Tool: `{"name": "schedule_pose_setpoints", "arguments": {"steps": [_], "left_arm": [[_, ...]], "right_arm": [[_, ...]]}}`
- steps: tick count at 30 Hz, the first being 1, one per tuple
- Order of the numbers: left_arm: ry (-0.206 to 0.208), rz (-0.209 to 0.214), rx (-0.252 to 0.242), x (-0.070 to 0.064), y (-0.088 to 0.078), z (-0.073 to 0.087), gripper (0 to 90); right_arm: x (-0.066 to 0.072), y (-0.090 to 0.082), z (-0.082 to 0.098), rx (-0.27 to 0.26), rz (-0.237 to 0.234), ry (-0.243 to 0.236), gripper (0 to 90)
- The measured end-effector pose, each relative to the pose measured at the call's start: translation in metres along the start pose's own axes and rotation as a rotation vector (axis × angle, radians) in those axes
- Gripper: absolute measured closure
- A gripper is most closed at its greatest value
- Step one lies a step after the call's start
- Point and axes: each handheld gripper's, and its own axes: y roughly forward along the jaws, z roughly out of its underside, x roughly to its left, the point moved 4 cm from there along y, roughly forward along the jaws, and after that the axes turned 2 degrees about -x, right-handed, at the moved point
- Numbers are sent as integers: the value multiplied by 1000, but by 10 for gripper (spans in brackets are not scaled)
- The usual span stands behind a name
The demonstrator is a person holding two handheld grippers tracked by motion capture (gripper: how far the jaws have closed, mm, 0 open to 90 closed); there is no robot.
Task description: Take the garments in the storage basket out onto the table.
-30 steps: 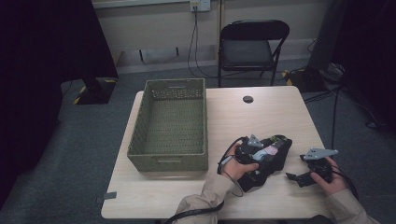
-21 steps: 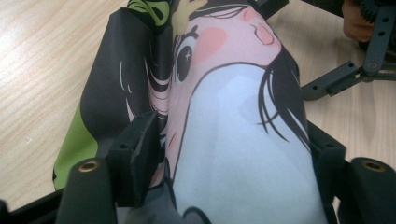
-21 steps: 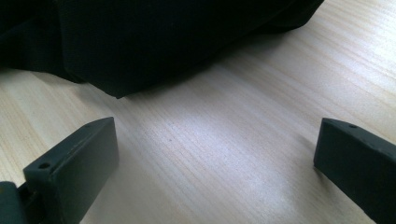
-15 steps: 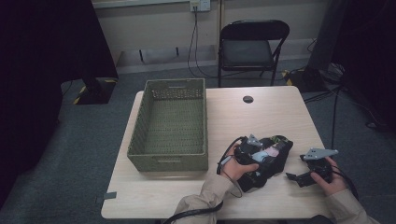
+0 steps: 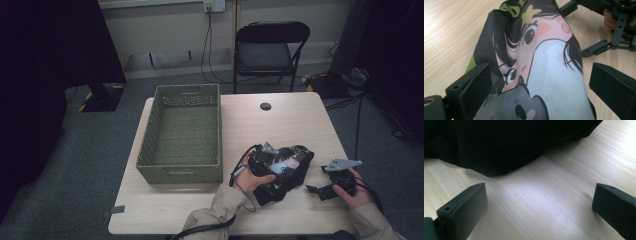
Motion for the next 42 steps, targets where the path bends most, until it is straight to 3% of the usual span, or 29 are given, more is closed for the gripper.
{"name": "schedule_pose_setpoints", "arguments": {"steps": [13, 42], "left_arm": [[24, 30, -9, -1, -18, 0, 18], [27, 85, 6, -2, -45, 16, 19]], "right_arm": [[0, 0, 0, 0, -1, 0, 0], [0, 0, 0, 0, -1, 1, 0]]}}
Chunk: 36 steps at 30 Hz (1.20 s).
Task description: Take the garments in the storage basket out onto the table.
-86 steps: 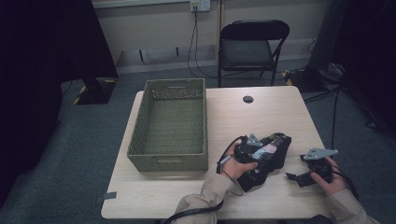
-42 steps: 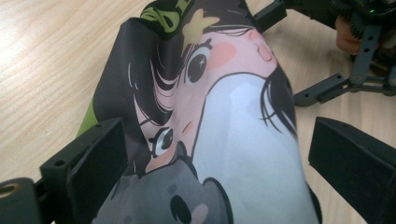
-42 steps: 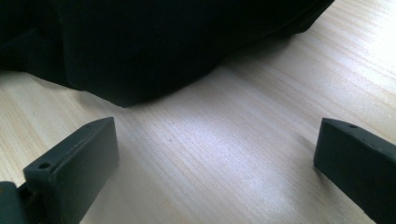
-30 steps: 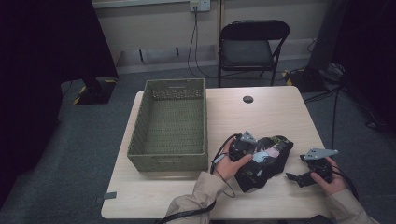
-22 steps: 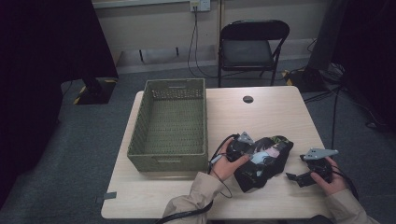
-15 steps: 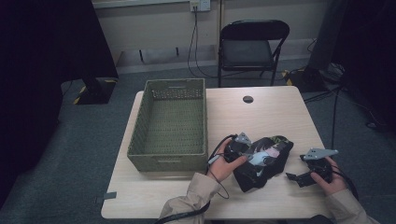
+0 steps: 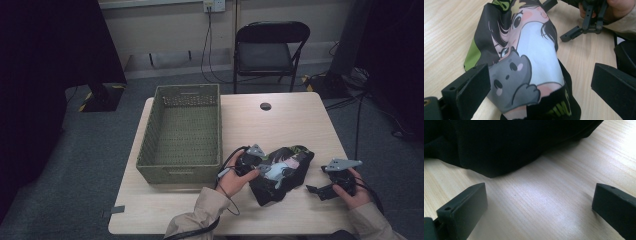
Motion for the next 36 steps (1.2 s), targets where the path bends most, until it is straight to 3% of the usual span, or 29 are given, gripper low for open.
{"name": "schedule_pose_setpoints", "arguments": {"steps": [12, 23, 36], "left_arm": [[-4, 15, -5, -1, -11, 10, 19], [22, 34, 27, -6, -16, 23, 19], [7, 39, 23, -3, -29, 35, 19]], "right_arm": [[0, 0, 0, 0, 0, 0, 0], [0, 0, 0, 0, 0, 0, 0], [0, 0, 0, 0, 0, 0, 0]]}}
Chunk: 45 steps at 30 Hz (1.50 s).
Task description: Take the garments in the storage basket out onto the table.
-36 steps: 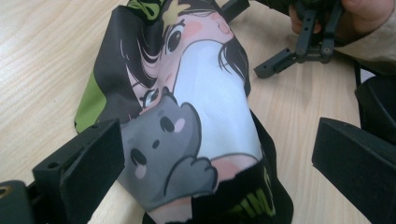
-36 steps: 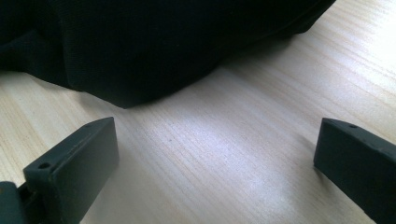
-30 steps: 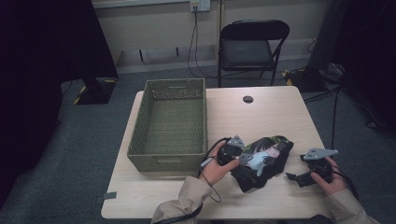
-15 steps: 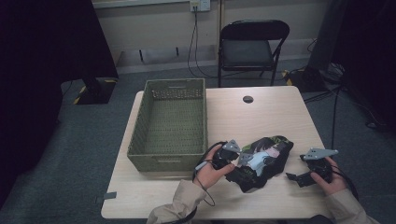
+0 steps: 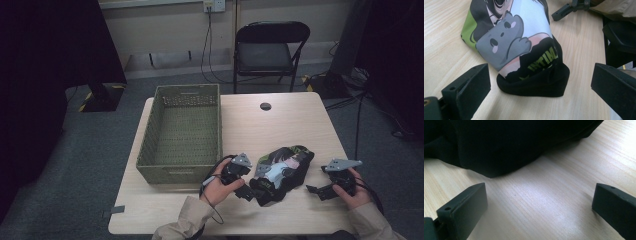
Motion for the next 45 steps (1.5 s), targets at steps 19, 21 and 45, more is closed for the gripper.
{"name": "schedule_pose_setpoints", "arguments": {"steps": [19, 21, 45], "left_arm": [[8, 17, 9, -4, -12, 14, 30], [10, 25, 10, -5, -12, 15, 27], [15, 79, 44, -16, -22, 33, 27]], "right_arm": [[0, 0, 0, 0, 2, 1, 0], [0, 0, 0, 0, 2, 1, 0], [0, 0, 0, 0, 3, 2, 0]]}}
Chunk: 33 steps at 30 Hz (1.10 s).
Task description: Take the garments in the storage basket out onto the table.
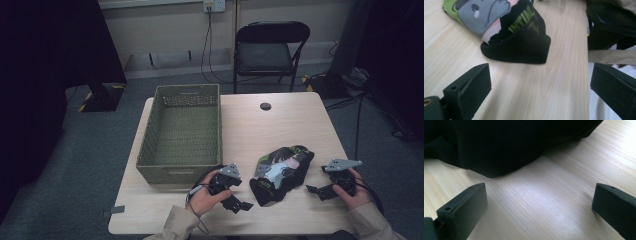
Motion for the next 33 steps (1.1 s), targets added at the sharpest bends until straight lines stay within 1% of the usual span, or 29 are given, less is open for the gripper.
{"name": "schedule_pose_setpoints", "arguments": {"steps": [2, 6, 9, 17, 29, 33], "left_arm": [[2, 10, 7, -1, 0, 2, 27], [0, 16, 15, -2, -2, 6, 27], [-2, 7, 20, 0, -5, 9, 27], [-3, 4, 30, -1, -15, 17, 27], [-14, -4, 29, 0, -24, 24, 27], [-19, -8, 21, 1, -28, 27, 27]], "right_arm": [[0, 0, 0, 0, 0, 0, 0], [0, 0, 0, 0, 0, 0, 0], [0, 0, 0, 0, 0, 0, 0], [0, 0, 0, 0, 0, 0, 0], [0, 0, 0, 0, 0, 0, 0], [0, 0, 0, 0, 0, 0, 0]]}}
